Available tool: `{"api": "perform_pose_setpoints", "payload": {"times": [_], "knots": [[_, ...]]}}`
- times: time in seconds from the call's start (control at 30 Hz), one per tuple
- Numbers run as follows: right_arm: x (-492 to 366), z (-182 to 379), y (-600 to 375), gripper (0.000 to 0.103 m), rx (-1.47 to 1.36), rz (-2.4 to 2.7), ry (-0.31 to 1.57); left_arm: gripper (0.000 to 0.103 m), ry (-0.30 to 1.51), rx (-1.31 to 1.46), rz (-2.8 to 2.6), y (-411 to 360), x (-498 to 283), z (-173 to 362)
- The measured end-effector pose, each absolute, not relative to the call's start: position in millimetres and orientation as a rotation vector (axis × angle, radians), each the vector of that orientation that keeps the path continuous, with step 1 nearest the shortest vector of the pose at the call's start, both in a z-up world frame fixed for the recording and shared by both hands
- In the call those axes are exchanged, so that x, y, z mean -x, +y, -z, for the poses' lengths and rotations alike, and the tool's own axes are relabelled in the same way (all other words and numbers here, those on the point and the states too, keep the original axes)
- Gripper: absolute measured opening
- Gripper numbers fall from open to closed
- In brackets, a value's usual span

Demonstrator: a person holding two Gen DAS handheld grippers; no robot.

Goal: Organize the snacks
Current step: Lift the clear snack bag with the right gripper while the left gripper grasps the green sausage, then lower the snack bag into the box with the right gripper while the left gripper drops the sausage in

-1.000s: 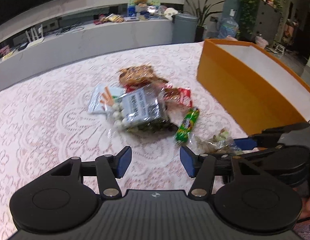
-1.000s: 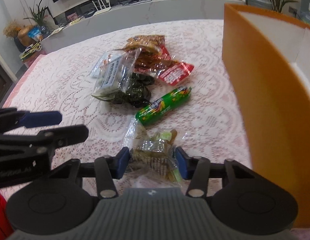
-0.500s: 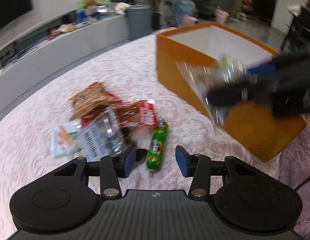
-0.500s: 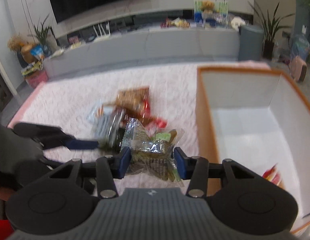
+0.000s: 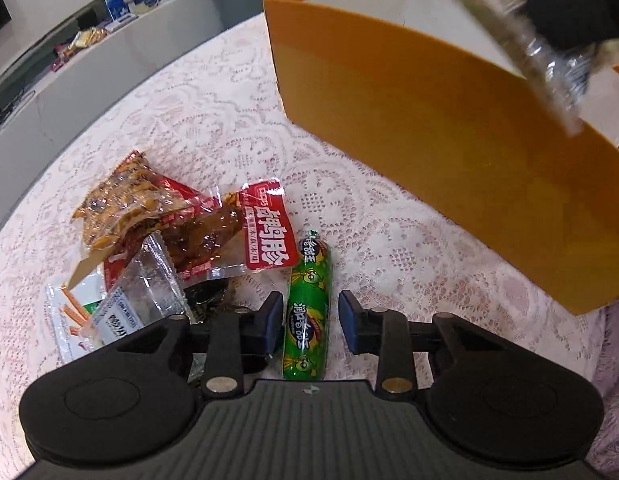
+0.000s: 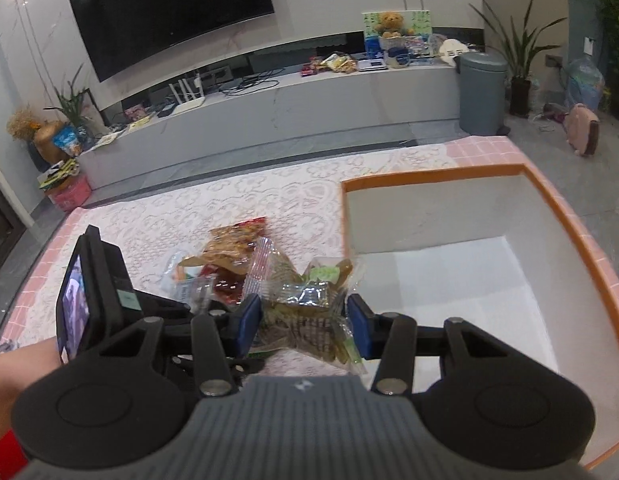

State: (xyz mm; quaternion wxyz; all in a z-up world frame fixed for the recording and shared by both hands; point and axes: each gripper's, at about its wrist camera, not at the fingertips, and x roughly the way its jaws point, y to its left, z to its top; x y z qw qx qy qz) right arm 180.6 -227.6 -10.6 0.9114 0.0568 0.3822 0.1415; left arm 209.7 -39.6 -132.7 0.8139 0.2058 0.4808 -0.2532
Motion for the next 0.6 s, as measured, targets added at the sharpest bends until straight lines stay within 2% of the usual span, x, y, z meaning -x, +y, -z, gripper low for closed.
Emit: {"api": "perform_pose_setpoints", "payload": {"times": [0.1, 0.23, 0.43, 0.6], "knots": [[-182.9, 11.7, -234.5, 0.046, -0.133, -0.283, 0.792, 0.036, 1.031, -0.451, 0.538, -42.0, -210.4, 133.9], [-183.1, 13.0, -243.3, 0.046, -0.144, -0.268, 0.793, 0.026, 1.059, -0.408, 0.531, -41.0, -214.9, 132.9], [-179.3, 12.5, -256.3, 0.046, -0.163, -0.256, 0.791, 0.025, 1.053, -0.386, 0.491, -43.2, -208.7, 126.6], [-178.2, 13.1, -273.6, 0.046, -0.175, -0.247, 0.798, 0.025, 1.017, -0.354, 0.484, -46.4, -195.1, 98.2]]}}
